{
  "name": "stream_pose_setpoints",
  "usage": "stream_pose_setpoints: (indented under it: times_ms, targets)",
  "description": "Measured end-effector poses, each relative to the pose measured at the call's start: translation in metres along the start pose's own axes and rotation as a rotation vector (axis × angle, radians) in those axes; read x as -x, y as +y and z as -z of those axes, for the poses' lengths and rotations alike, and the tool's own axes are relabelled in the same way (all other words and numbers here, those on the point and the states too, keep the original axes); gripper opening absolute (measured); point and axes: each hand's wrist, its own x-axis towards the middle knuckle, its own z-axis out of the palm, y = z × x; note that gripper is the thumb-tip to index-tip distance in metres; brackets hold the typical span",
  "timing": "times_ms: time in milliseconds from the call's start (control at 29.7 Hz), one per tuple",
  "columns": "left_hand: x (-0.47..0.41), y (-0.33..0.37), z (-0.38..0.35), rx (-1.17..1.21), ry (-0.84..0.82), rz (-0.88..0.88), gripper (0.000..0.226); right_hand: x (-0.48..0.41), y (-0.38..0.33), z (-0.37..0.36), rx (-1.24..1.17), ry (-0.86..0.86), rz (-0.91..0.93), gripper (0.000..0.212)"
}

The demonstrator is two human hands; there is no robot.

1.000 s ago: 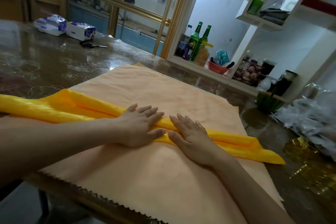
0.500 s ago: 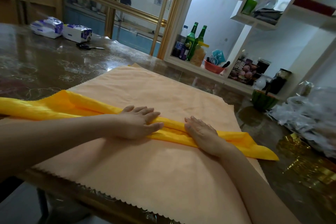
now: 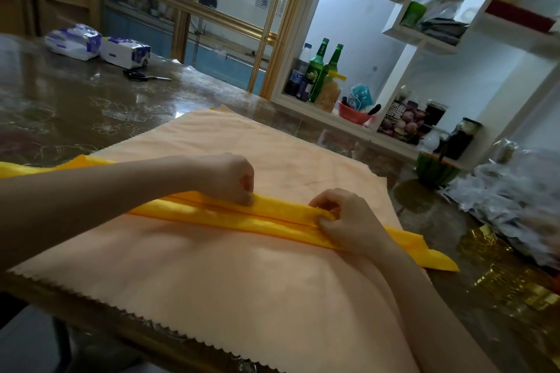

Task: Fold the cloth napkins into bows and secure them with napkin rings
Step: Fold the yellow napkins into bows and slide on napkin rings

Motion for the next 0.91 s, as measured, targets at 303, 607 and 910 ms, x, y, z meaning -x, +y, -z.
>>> stream_pose_setpoints:
  times_ms: [303, 607, 910]
  targets:
    - [0.021, 0.008, -0.026, -0.402, 0.336, -0.227, 0.016, 0.005, -0.009, -0.011, 0.019, -0.004, 0.022, 0.029]
    - [0.024, 0.011, -0.03, -0.669, 0.346, -0.42, 0.021, 0.01, -0.02, -0.012, -0.004, -0.002, 0.011, 0.021]
    - [0.025, 0.029, -0.022, -0.833, 0.212, -0.405, 0.028, 0.006, -0.03, -0.03, 0.154, -0.165, -0.022, 0.044]
